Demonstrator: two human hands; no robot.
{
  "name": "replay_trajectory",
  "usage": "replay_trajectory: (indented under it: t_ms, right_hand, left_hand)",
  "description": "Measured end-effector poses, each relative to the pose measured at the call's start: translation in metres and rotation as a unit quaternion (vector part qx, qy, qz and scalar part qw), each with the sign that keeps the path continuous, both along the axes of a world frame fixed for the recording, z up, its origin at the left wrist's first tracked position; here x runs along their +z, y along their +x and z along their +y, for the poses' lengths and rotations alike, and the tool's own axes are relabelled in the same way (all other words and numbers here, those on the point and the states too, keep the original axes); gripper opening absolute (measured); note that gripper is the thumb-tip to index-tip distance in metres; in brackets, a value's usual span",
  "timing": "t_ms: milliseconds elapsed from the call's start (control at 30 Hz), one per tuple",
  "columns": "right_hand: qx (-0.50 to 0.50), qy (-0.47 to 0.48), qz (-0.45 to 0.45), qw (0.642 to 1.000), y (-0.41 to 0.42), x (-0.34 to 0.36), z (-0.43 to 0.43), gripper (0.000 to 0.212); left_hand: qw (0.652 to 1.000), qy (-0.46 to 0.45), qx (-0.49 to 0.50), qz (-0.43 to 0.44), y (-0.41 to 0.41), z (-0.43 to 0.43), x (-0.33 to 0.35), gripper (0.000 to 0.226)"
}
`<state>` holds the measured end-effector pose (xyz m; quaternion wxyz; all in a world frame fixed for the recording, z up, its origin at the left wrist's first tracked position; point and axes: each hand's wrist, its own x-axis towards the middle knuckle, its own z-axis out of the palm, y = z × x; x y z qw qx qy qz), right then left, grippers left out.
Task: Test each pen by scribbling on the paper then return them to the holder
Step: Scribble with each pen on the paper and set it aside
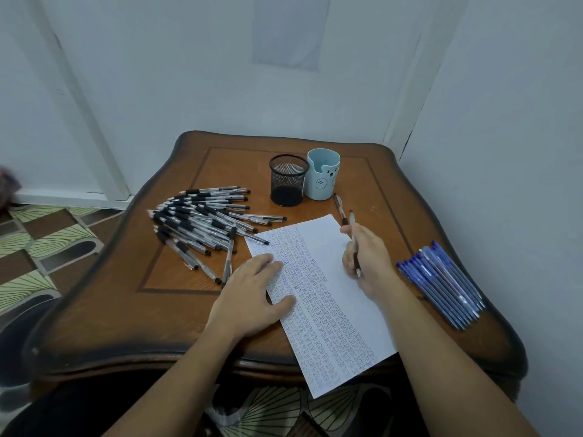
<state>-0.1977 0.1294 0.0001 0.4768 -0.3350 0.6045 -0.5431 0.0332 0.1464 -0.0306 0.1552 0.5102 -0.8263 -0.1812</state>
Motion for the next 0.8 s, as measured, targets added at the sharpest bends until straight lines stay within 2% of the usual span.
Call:
replay_trajectory:
  t_ms: [133, 267, 333, 433, 567, 700, 800]
  right_hand:
    - [0.002, 0.020, 0.014, 1.000, -0.001, 0.002, -0.002, 0.030]
    - [0.008, 0.087, 0.033, 0.996, -0.008, 0.012, -0.021, 0.021]
    - [0.002, 0.095, 0.099, 0.991, -0.014, 0.019, -0.038, 0.018]
    - [-0.006, 0.090, 0.259, 0.962, -0.023, 0.027, -0.067, 0.012]
    - [-0.006, 0.115, 0.386, 0.915, -0.031, 0.025, -0.102, 0.019]
    - [0.065, 0.149, 0.471, 0.867, -0.033, 0.019, -0.119, 0.029]
    - [0.077, 0.147, 0.503, 0.848, -0.034, 0.013, -0.120, 0.031]
  left_hand:
    - [1.000, 0.003, 0.000, 0.002, 0.000, 0.001, 0.000, 0.092]
    - [1.000, 0.006, 0.002, 0.001, 0.000, 0.000, 0.000, 0.093]
    - [1.000, 0.004, 0.002, 0.003, 0.000, 0.000, 0.000, 0.091]
    - [1.000, -0.006, 0.001, 0.005, 0.001, 0.001, 0.000, 0.091]
    - [1.000, -0.009, 0.003, 0.011, 0.002, 0.000, -0.002, 0.090]
    - [1.000, -0.017, 0.000, 0.011, 0.002, -0.002, -0.005, 0.084]
    - [1.000, -0.019, -0.001, 0.004, 0.002, -0.003, -0.006, 0.084]
